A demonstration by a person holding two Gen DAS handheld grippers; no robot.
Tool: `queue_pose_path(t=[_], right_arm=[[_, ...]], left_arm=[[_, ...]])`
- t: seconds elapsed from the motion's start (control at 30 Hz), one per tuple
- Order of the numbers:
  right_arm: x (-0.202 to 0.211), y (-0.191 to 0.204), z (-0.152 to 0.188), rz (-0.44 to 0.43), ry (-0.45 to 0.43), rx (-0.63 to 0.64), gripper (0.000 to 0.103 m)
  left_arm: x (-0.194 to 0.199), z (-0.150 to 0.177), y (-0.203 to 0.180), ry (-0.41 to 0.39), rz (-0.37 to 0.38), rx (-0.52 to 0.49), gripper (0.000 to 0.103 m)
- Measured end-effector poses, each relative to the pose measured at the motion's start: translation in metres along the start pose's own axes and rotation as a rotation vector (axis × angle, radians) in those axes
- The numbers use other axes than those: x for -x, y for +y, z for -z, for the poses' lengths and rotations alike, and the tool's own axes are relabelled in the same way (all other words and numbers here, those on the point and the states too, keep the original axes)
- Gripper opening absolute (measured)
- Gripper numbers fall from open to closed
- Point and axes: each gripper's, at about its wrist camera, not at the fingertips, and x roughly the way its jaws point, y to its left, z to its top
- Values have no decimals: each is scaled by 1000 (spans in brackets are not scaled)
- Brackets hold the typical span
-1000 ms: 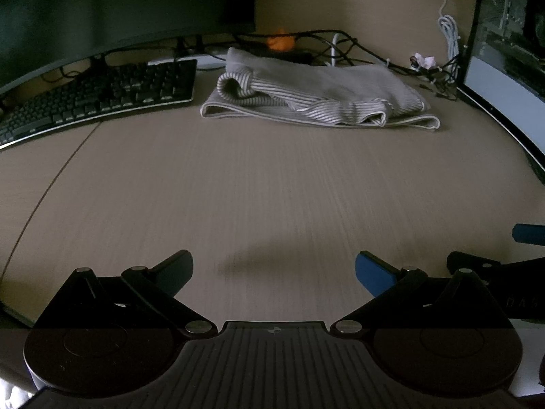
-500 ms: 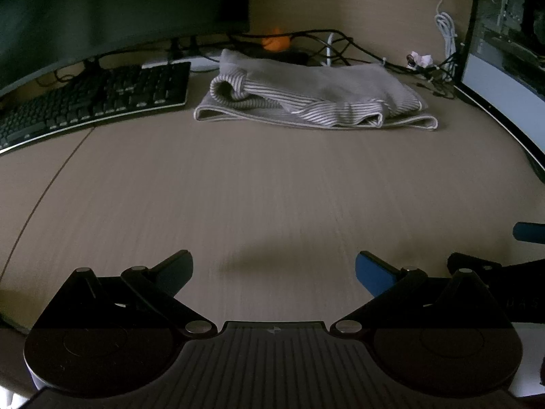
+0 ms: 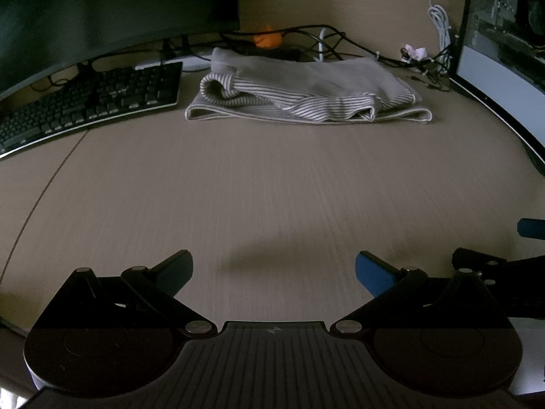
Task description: Fold clothes
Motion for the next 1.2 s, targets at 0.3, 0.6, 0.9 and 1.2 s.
queue_pose_path(t=[0.3, 0.6, 0.9, 1.2], right_arm=[[0, -1, -4, -7, -7, 29, 103], [-1, -9, -21, -42, -4, 105, 103], [-22, -20, -59, -101, -14, 160, 103], [-80, -4, -125, -121, -113, 372, 103]], left_arm=[[2, -8, -1, -11, -23, -5, 103], [-3, -23, -2, -2, -35, 16, 103], [-13, -43, -3, -3, -49, 31, 103], [-16, -59, 7, -2, -117, 81, 103]])
